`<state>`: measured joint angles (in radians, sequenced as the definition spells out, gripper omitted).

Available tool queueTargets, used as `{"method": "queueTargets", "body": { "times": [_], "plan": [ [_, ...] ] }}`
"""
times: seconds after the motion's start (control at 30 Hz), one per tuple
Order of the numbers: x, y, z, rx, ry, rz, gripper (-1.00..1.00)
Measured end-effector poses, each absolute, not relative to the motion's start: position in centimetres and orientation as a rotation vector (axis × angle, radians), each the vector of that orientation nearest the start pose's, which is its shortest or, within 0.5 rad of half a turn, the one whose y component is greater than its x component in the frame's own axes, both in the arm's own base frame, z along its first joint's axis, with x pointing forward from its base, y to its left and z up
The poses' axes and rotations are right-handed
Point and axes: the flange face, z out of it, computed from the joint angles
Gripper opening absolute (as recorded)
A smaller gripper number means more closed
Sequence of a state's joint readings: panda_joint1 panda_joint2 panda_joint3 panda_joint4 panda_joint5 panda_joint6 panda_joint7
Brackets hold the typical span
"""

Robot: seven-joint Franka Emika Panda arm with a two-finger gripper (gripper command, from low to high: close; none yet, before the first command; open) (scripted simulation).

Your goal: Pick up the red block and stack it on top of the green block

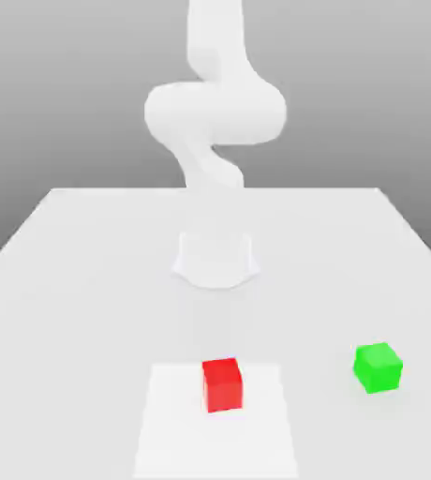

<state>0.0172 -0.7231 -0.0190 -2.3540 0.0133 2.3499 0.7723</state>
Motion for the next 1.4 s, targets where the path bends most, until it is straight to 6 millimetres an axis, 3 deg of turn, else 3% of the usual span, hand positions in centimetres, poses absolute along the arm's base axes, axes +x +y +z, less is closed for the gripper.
{"method": "queueTargets", "body": {
  "times": [0.13, 0.3, 0.4, 0.53, 0.6, 0.67, 0.83, 0.87, 1.1, 1.3, 1.4],
  "plan": [
    [42.0, -0.3, 56.2, -2.607, 1.014, -0.729, 0.0],
    [43.9, 0.4, 43.7, -2.74, 0.992, -0.492, 0.0],
    [43.2, 0.8, 36.2, -2.821, 0.974, -0.343, 0.0],
    [40.3, 1.0, 26.5, -2.933, 0.944, -0.136, 0.0],
    [38.2, 0.9, 22.6, -2.982, 0.93, -0.044, 0.0],
    [37.6, 0.9, 20.2, -2.999, 0.922, -0.014, 0.0],
    [37.3, 0.9, 15.3, -3.005, 0.919, -0.002, 0.0],
    [37.2, 0.9, 14.6, -3.004, 0.92, -0.001, -1.0],
    [37.2, 0.9, 14.6, -3.004, 0.92, -0.001, -1.0],
    [37.3, 0.9, 19.7, -3.005, 0.92, -0.002, -1.0],
    [37.3, 1.5, 21.1, -3.043, 0.781, -0.001, -1.0]
  ]
}}
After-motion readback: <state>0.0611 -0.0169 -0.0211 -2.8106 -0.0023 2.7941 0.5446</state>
